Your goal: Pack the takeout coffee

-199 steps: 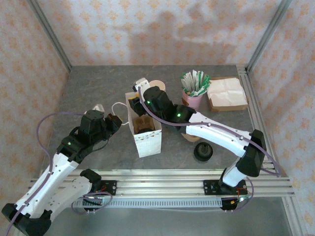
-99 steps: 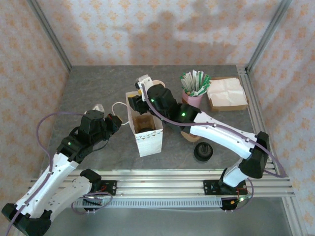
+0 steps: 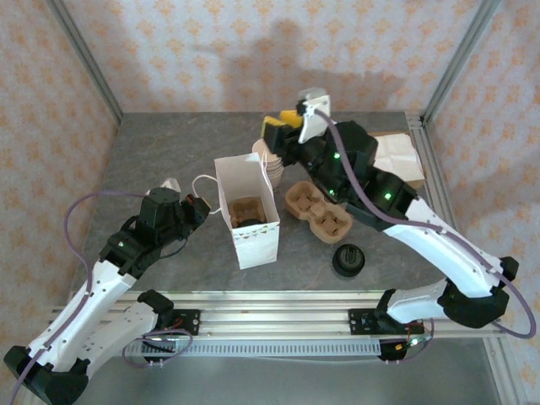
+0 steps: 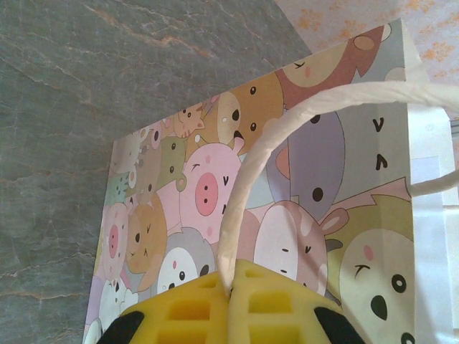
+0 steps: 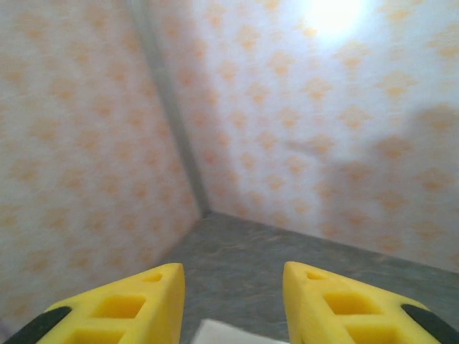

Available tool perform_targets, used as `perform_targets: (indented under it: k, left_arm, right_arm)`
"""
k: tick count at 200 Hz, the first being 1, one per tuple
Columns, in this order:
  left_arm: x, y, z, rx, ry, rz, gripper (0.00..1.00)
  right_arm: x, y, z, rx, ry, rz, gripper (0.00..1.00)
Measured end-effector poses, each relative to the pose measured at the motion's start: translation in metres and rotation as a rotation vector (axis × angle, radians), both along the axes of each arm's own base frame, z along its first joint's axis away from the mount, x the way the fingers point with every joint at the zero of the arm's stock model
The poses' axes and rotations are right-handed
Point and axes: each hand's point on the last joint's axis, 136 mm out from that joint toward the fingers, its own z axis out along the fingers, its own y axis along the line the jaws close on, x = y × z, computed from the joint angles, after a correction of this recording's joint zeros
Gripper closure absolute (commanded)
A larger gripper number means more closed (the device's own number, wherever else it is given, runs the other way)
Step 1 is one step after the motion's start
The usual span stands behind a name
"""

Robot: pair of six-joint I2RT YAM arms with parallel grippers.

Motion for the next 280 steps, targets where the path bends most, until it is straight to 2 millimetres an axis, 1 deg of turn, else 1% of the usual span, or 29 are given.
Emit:
perform_targets:
  k: [23,36,49,52,54,60,69,72,80,89,100,109,115,123,126,130,133,143,172,180,193,214,230,239,245,259,280]
  left_arm:
    - [0.0,0.0,0.0,0.0,0.0,-0.001,1.0]
    - [0.0,0.0,0.0,0.0,0.0,-0.001,1.0]
    - [0.0,0.0,0.0,0.0,0.0,-0.001,1.0]
    - [0.0,0.0,0.0,0.0,0.0,-0.001,1.0]
    - [0.0,0.0,0.0,0.0,0.0,-0.001,1.0]
    - [0.0,0.0,0.0,0.0,0.0,-0.001,1.0]
    - [0.0,0.0,0.0,0.0,0.0,-0.001,1.0]
    - [0.0,0.0,0.0,0.0,0.0,-0.001,1.0]
    - [0.0,0.0,0.0,0.0,0.0,-0.001,1.0]
    - [0.0,0.0,0.0,0.0,0.0,-0.001,1.0]
    - [0.0,0.0,0.0,0.001,0.0,-0.001,1.0]
    - [0.0,0.0,0.0,0.001,0.0,-0.001,1.0]
    - [0.0,0.0,0.0,0.001,0.0,-0.001,1.0]
    - [0.0,0.0,0.0,0.001,0.0,-0.001,1.0]
    - [0.0,0.0,0.0,0.001,0.0,-0.001,1.0]
    - [0.0,0.0,0.0,0.003,-0.001,-0.002,1.0]
    - [0.0,0.0,0.0,0.004,-0.001,-0.003,1.0]
    - [0.0,0.0,0.0,0.007,-0.002,-0.006,1.0]
    - [-0.001,0.0,-0.001,0.023,-0.007,-0.018,1.0]
    - [-0.001,0.0,-0.001,0.028,-0.005,-0.021,1.0]
    - [-0.003,0.001,-0.002,0.038,-0.005,-0.028,1.0]
    - [-0.003,0.001,-0.001,0.054,-0.012,-0.041,1.0]
    - [-0.004,0.001,0.002,0.066,-0.019,-0.051,1.0]
    - [-0.004,0.001,0.004,0.074,-0.023,-0.057,1.0]
    - [-0.005,0.001,0.005,0.079,-0.023,-0.061,1.0]
    - [-0.005,0.002,0.006,0.087,-0.025,-0.066,1.0]
    - [-0.007,0.003,0.003,0.104,-0.016,-0.074,1.0]
  right_arm:
    - [0.027,-0.046,-0.01,-0.032,0.033,-0.149,0.61]
    - [0.041,-0.077,-0.018,-0.044,0.058,-0.24,0.61]
    - [0.052,-0.111,-0.031,-0.05,0.092,-0.331,0.62]
    - [0.054,-0.122,-0.034,-0.046,0.104,-0.357,0.62]
    - [0.055,-0.125,-0.035,-0.047,0.109,-0.363,0.62]
    - [0.06,-0.144,-0.041,-0.042,0.129,-0.411,0.62]
    - [0.064,-0.168,-0.049,-0.034,0.155,-0.467,0.62]
    - [0.066,-0.18,-0.052,-0.026,0.167,-0.495,0.62]
    - [0.07,-0.203,-0.061,-0.012,0.198,-0.543,0.62]
    - [0.074,-0.225,-0.07,0.003,0.232,-0.59,0.63]
    - [0.082,-0.255,-0.087,0.037,0.292,-0.649,0.64]
    - [0.088,-0.274,-0.102,0.058,0.34,-0.68,0.64]
    - [0.093,-0.288,-0.116,0.074,0.38,-0.705,0.64]
    - [0.1,-0.301,-0.133,0.089,0.431,-0.725,0.64]
    - [0.104,-0.306,-0.142,0.093,0.458,-0.734,0.64]
    - [0.108,-0.31,-0.15,0.098,0.481,-0.737,0.64]
    - [0.112,-0.315,-0.16,0.101,0.509,-0.743,0.64]
    - [0.124,-0.323,-0.184,0.106,0.579,-0.747,0.64]
    - [0.155,-0.335,-0.261,0.084,0.789,-0.737,0.66]
    - [0.164,-0.335,-0.278,0.077,0.837,-0.73,0.67]
    - [0.179,-0.337,-0.3,0.062,0.895,-0.719,0.67]
    - [0.202,-0.339,-0.324,0.038,0.948,-0.701,0.67]
    - [0.218,-0.341,-0.336,0.016,0.974,-0.689,0.67]
    - [0.227,-0.343,-0.342,0.002,0.983,-0.684,0.65]
    - [0.233,-0.344,-0.347,-0.007,0.991,-0.68,0.62]
    - [0.244,-0.347,-0.357,-0.037,1.005,-0.677,0.6]
    - [0.253,-0.353,-0.374,-0.091,1.035,-0.68,0.61]
